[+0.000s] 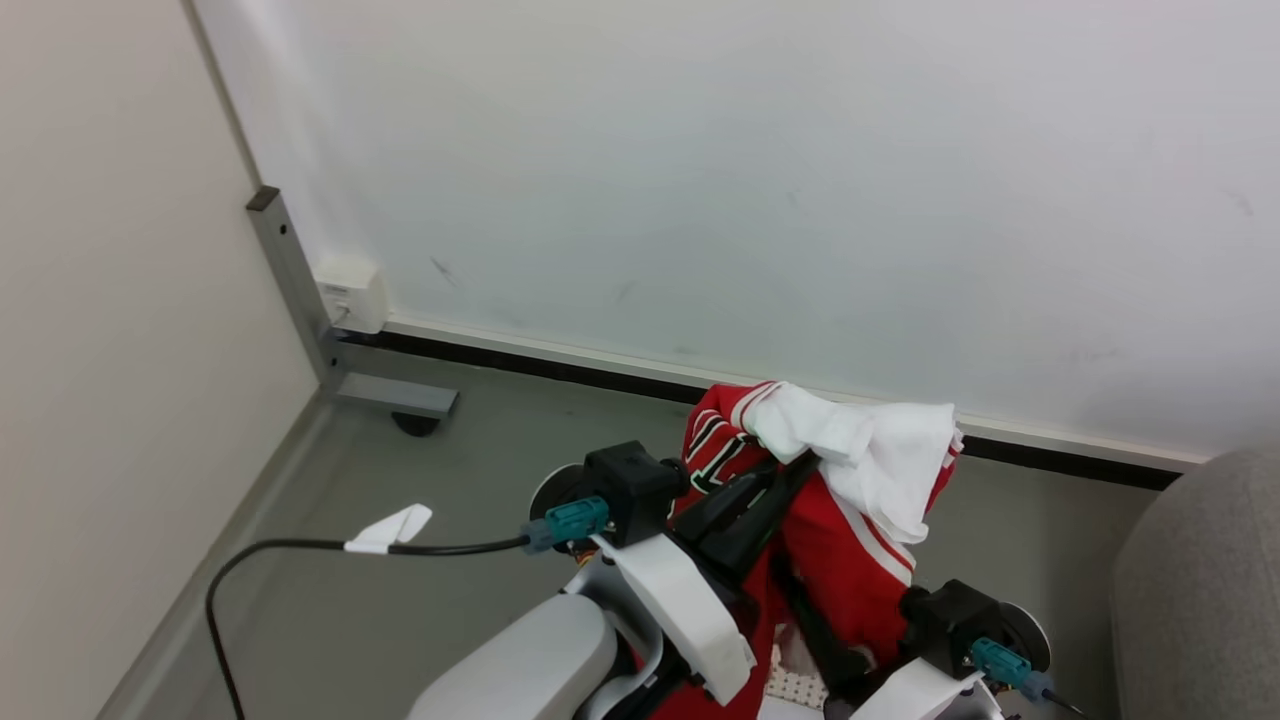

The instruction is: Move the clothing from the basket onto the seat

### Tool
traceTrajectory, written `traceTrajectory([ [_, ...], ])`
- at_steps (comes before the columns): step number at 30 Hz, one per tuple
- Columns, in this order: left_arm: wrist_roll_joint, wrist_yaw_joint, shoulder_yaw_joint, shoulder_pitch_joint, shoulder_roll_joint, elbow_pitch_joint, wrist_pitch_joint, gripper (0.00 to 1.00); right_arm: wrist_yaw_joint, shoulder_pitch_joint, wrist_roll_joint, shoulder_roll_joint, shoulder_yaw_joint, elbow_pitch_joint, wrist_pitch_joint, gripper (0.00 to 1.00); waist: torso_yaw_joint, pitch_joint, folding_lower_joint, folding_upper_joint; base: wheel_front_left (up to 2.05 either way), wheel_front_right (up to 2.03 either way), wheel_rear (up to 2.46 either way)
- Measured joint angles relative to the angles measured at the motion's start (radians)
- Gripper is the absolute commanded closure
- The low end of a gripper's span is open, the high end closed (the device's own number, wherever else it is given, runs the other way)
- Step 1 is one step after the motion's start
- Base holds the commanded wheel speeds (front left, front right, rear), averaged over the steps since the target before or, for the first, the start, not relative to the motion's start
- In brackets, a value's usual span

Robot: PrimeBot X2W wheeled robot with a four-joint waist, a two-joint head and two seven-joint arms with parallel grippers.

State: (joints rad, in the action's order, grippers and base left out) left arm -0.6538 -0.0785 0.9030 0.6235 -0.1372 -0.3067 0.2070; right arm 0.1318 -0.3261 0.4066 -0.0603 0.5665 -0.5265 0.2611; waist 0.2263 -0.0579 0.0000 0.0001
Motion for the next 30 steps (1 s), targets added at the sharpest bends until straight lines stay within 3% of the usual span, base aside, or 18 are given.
traceTrajectory([
  [14,-0.008,0.012,-0.008,-0.001,-0.011,-0.011,0.002,1.00,0.000,0.011,0.001,0.009,-0.010,0.020,0.000,1.00,0.018,-0.005,0.0000,0.0000,0.00,0.00,0.00],
  [26,-0.021,0.028,-0.020,-0.034,-0.042,-0.035,0.015,0.98,0.000,0.024,0.001,0.011,-0.074,0.086,0.000,1.00,-0.044,0.004,0.0000,0.0000,0.00,0.00,0.00],
  [27,-0.025,0.028,-0.017,-0.039,-0.043,-0.036,0.015,0.42,0.000,0.025,0.001,0.011,-0.085,0.095,0.000,1.00,-0.052,0.005,0.0000,0.0000,0.00,0.00,0.00],
  [28,-0.025,0.027,-0.016,-0.043,-0.045,-0.035,0.016,0.00,0.000,0.026,0.000,0.011,-0.096,0.103,0.000,1.00,-0.061,0.006,0.0000,0.0000,0.00,0.00,0.00],
  [30,-0.025,0.025,-0.011,-0.051,-0.047,-0.031,0.023,0.00,0.000,0.027,-0.002,0.007,-0.121,0.115,0.000,1.00,-0.081,0.008,0.0000,0.0000,0.00,0.00,0.00],
])
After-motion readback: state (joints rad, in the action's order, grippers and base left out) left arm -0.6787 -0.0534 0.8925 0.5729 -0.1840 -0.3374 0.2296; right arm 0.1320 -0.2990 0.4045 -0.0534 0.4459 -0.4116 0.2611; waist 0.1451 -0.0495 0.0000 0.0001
